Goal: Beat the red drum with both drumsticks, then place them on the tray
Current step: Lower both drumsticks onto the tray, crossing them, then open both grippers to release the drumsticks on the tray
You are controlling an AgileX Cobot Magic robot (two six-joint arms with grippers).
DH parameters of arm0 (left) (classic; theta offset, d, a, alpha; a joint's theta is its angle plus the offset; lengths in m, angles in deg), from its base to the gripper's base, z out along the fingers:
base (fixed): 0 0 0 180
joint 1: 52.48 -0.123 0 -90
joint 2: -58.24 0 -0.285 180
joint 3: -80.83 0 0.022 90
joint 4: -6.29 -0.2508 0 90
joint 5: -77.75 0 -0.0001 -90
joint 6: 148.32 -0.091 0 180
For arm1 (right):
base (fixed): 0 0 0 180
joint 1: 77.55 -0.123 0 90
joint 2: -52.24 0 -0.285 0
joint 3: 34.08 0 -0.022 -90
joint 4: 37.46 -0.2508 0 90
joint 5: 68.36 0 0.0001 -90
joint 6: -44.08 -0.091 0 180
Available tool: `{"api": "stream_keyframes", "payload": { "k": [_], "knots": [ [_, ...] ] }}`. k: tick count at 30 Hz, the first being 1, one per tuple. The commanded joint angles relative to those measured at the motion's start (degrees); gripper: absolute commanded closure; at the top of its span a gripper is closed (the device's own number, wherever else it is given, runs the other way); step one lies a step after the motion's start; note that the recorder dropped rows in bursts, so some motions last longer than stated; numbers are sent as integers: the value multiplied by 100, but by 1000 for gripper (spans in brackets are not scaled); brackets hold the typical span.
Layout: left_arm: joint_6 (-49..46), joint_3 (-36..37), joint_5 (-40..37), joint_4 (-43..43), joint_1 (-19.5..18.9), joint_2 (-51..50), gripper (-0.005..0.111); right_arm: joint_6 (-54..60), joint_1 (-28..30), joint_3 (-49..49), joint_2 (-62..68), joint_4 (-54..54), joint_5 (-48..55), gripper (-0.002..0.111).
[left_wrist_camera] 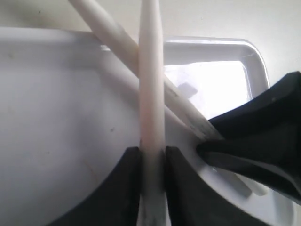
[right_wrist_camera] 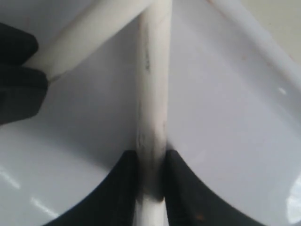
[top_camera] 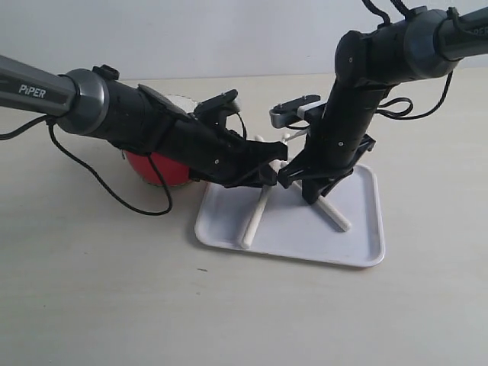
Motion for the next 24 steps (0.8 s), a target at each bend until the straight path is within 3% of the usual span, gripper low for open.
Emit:
{"api": "stream_keyframes", "payload": {
  "k": [1, 6, 14, 17, 24],
  "knots": [
    [-170, -1, -57, -93, -87, -23, 107, 64, 13, 37, 112, -46, 9, 82],
    [-195, -1, -57, -81, -87, -23, 102, 76, 13, 37, 112, -58, 9, 79],
    [-233, -1, -57, -26, -87, -23, 55, 200, 13, 16, 112, -195, 9, 68],
    [-233, -1, -35, -7, -87, 0, 50, 200, 13, 11, 112, -215, 9, 68],
    [-233, -1, 24, 16, -87, 114, 50, 200, 13, -99, 100, -284, 217, 68]
  ]
}}
